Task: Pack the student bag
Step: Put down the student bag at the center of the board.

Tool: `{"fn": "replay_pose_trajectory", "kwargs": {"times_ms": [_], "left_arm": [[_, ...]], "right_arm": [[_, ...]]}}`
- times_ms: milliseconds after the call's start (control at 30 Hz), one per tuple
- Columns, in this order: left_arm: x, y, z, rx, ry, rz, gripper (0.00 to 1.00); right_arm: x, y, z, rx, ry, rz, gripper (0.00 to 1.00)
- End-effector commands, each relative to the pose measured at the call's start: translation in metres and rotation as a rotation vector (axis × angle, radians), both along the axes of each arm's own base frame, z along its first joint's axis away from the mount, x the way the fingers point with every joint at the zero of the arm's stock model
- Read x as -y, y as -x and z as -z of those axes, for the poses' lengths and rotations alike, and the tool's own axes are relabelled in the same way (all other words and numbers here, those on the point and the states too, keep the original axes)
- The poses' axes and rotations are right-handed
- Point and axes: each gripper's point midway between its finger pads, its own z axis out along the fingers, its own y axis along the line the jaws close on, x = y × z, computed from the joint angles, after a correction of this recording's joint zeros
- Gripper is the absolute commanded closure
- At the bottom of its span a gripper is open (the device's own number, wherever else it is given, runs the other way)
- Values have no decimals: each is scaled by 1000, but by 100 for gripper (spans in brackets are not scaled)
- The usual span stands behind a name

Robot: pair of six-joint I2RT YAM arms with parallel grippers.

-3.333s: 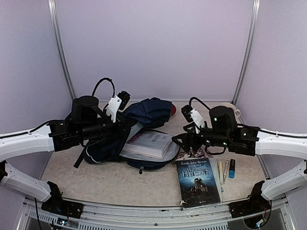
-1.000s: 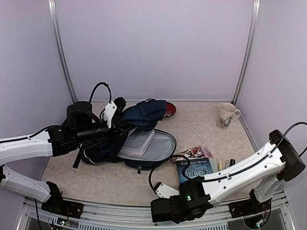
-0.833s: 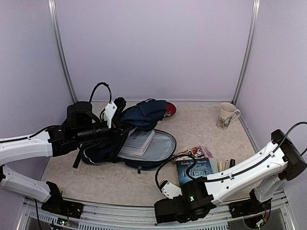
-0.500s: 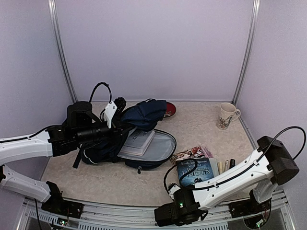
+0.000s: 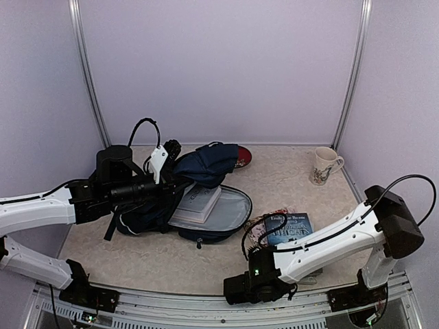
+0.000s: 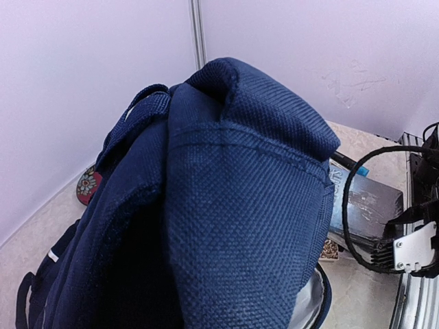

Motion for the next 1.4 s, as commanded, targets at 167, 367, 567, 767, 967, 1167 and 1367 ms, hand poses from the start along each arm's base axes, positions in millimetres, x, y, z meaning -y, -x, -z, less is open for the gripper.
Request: {"fn": "replay_pose_trajectory", "kwargs": {"times_ms": [167, 367, 567, 767, 967, 1167, 1367], "left_arm": [[4, 3, -70, 151, 143, 31, 100], [4, 3, -70, 153, 141, 29, 100], [8, 4, -65, 138, 133, 42, 100], [29, 14, -45, 75, 109, 121, 100], [61, 35, -15, -36, 64, 232, 100], [73, 45, -3, -87, 54, 281, 100], [91, 61, 18, -195, 59, 365, 100]], "right_arm": [[-48, -49, -2, 3, -218, -60, 35], [-102, -43, -30, -79, -496, -166, 1], [-63, -77, -71, -138, -899, 52, 6], [47, -129, -89, 14, -1060, 410, 13], [97, -142, -61, 41, -1129, 544, 15], [79, -138, -29, -109, -1169, 523, 18], [61, -144, -42, -114, -1283, 437, 39]]}}
